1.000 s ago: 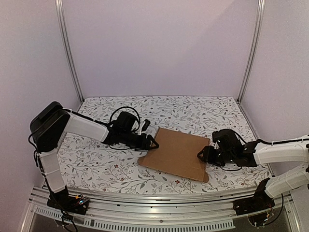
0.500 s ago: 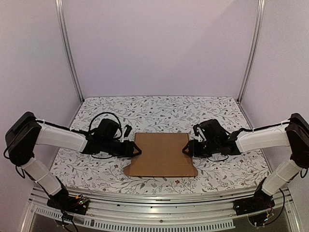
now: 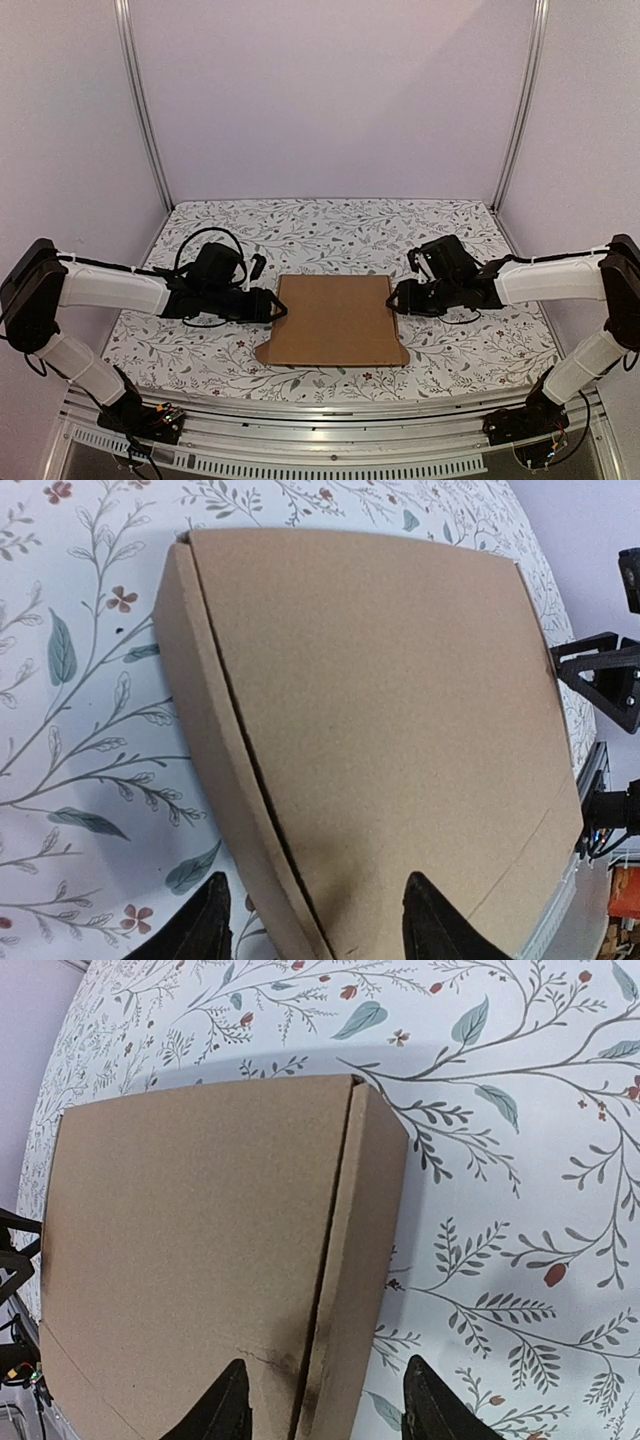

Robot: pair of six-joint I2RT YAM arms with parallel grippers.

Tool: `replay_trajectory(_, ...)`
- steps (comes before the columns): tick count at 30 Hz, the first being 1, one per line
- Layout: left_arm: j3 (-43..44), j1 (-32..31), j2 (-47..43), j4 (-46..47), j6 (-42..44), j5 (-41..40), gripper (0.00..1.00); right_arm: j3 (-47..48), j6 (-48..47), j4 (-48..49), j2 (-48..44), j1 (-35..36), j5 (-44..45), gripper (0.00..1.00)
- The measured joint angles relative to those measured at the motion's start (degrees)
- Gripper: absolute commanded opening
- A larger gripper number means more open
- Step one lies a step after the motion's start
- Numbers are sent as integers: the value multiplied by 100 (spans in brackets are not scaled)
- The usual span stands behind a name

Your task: Fold the paper box

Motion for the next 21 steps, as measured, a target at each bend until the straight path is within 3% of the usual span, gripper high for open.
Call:
replay_trajectory(5,0,0,-20,-74,17,-85,57,164,-68,-52,48,-92,-81,43)
replay_trajectory(12,0,0,-68,-114,35,-140,66,247,-125,-7,326,-131,-181,37)
replay_trajectory(21,-7,46,-426,-129,103,-219,85,232,-90,339,472,-186,-334,17)
